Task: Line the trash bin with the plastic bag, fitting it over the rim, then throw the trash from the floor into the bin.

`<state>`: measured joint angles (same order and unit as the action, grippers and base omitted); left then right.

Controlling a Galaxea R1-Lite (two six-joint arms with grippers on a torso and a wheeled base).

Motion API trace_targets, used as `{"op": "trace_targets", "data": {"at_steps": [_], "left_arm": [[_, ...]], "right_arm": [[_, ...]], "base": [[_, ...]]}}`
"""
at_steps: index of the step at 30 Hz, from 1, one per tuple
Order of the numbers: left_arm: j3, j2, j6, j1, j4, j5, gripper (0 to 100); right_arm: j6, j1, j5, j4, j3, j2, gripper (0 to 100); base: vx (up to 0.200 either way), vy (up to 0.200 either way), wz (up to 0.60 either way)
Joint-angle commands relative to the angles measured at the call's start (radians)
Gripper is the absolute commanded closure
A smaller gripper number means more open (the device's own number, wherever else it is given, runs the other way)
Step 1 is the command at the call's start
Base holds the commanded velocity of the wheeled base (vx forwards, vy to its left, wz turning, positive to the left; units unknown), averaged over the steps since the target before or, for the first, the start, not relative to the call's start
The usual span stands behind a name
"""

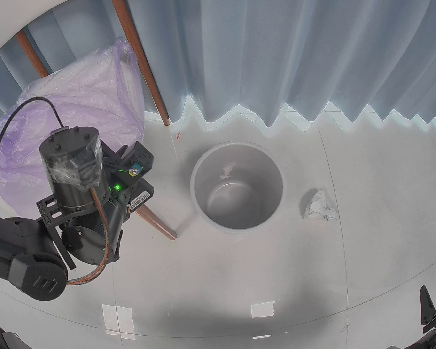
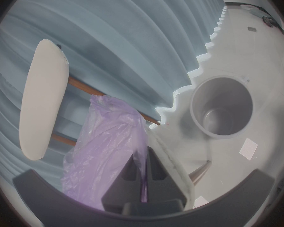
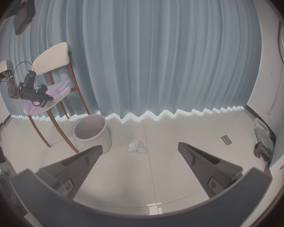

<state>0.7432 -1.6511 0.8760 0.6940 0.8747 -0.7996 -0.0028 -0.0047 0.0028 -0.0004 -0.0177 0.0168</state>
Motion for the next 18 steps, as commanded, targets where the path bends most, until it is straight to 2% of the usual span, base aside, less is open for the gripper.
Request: {"op": "trace_targets", "data": {"at_steps": [1,7,13,16,18], "left_arm": [[-0.031,0.022,-0.008,-0.019,0.004,0.097,100],[-0.016,0.056,-0.018,-0.024,-0.002,0.118,100],[0.007,0.086,-0.199,-0.025,-0.043,0.165,100],[0.033,0.108,-0.307,-0.028,-0.085,0.249,100],[0.039,0.117,-0.327,-0.028,-0.094,0.273,100]], "right_arm": [[0.000,0.000,0.000,-0.001,0.018,-0.017,0],[0.000,0.000,0.000,0.000,0.018,-0.015,0],[0.000,0.000,0.000,-0.001,0.018,-0.017,0],[0.000,0.000,0.000,-0.001,0.018,-0.015,0],[0.000,0.000,0.000,0.000,0.018,-0.015,0]], "base": [[0.000,0.000,0.00],[0.000,0.000,0.00],[0.000,0.000,0.00],[0.000,0.000,0.00],[0.000,0.000,0.00]]}}
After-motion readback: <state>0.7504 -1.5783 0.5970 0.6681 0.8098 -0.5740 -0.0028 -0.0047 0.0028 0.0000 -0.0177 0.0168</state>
